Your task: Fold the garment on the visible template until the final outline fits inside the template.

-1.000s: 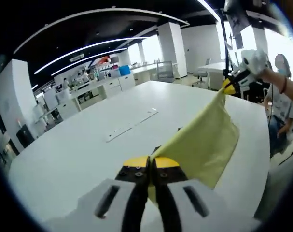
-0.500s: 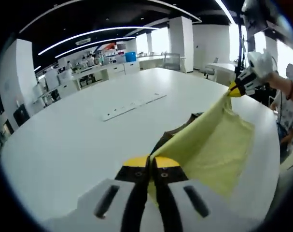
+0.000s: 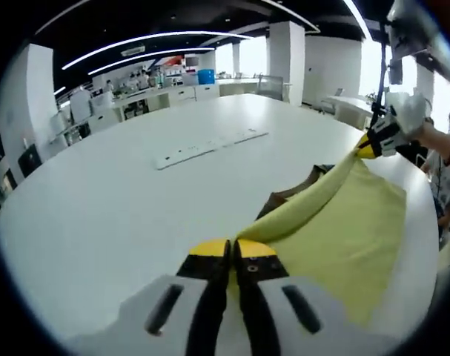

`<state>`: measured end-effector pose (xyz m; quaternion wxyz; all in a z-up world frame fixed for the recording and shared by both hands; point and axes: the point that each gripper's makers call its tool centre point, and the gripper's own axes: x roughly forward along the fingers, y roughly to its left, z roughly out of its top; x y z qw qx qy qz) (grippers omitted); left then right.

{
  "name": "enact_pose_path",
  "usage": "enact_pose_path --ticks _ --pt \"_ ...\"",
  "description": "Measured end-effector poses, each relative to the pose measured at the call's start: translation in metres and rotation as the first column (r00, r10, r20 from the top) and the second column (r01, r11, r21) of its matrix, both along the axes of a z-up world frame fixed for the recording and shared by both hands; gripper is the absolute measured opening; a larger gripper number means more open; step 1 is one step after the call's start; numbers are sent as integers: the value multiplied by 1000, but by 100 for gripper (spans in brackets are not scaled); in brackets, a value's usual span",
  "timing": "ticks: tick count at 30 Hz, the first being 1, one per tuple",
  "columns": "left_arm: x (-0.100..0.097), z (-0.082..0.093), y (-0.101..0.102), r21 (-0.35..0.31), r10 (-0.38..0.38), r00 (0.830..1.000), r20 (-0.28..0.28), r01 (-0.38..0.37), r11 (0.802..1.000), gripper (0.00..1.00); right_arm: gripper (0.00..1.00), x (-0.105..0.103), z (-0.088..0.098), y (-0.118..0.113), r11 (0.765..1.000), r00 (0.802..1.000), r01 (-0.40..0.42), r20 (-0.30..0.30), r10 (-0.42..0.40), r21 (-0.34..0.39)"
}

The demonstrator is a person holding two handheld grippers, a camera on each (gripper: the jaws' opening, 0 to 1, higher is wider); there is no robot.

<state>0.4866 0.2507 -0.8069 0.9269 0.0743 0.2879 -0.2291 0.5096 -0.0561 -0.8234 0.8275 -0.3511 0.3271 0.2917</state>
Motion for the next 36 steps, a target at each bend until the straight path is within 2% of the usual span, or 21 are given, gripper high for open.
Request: enact_pose_path --ticks 4,11,15,19,22,28,32,36 --pt "2 -10 2 -10 2 1000 -15 -2 1000 0 1 3 -9 0 999 999 30 -21 -29 37" --pt "4 -22 6 9 -9 999 -31 10 1000 0 1 -1 -22 1 1000 999 10 -37 -9 19" --pt "8 -24 9 10 -3 1000 -28 3 1000 2 0 0 -20 0 998 999 20 -38 -18 52" --pt "10 -25 15 51 -3 1000 -18 4 999 6 2 1 -20 -2 997 999 20 -44 -16 76" --pt "9 -23 17 77 -8 1000 -6 9 997 9 8 3 -18 -4 997 999 27 -38 -24 78" --pt "-2 -15 19 97 -45 999 12 43 994 7 18 1 -13 -9 995 999 41 -35 -38 88" --pt "-13 -11 18 171 -97 995 26 91 981 7 23 -2 -9 -10 996 1000 26 -18 -24 84" --pt "-15 -11 16 171 -130 991 32 123 977 8 24 -8 -4 -9 995 1000 0 -12 1 98"
